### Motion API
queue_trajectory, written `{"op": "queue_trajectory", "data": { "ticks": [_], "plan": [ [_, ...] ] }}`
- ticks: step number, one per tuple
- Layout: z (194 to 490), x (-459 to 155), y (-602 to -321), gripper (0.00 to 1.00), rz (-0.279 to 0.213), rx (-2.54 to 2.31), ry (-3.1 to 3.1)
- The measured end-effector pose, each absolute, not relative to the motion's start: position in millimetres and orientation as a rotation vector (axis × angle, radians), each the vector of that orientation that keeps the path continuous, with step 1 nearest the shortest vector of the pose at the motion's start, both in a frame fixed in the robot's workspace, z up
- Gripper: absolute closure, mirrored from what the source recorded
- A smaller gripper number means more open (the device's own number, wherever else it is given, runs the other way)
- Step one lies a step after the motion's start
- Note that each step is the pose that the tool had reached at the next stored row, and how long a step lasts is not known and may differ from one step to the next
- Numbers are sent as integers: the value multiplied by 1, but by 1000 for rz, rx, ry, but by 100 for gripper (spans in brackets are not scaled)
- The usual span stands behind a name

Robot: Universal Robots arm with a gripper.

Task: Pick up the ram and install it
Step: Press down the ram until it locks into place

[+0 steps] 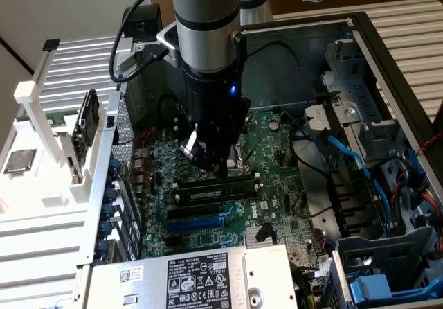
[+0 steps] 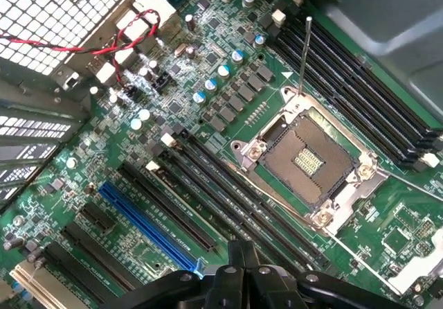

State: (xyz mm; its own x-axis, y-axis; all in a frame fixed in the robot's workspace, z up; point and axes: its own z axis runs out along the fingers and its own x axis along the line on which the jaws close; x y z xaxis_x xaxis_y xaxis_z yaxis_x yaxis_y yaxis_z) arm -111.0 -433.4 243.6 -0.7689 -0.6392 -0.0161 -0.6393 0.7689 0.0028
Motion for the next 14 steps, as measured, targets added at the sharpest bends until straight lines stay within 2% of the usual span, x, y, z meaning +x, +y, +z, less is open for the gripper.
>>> {"op": "queue_trajectory", "data": {
  "ticks": [14],
  "plan": [
    [244,-111,-433,90,10,-683,3051]
  ]
}}
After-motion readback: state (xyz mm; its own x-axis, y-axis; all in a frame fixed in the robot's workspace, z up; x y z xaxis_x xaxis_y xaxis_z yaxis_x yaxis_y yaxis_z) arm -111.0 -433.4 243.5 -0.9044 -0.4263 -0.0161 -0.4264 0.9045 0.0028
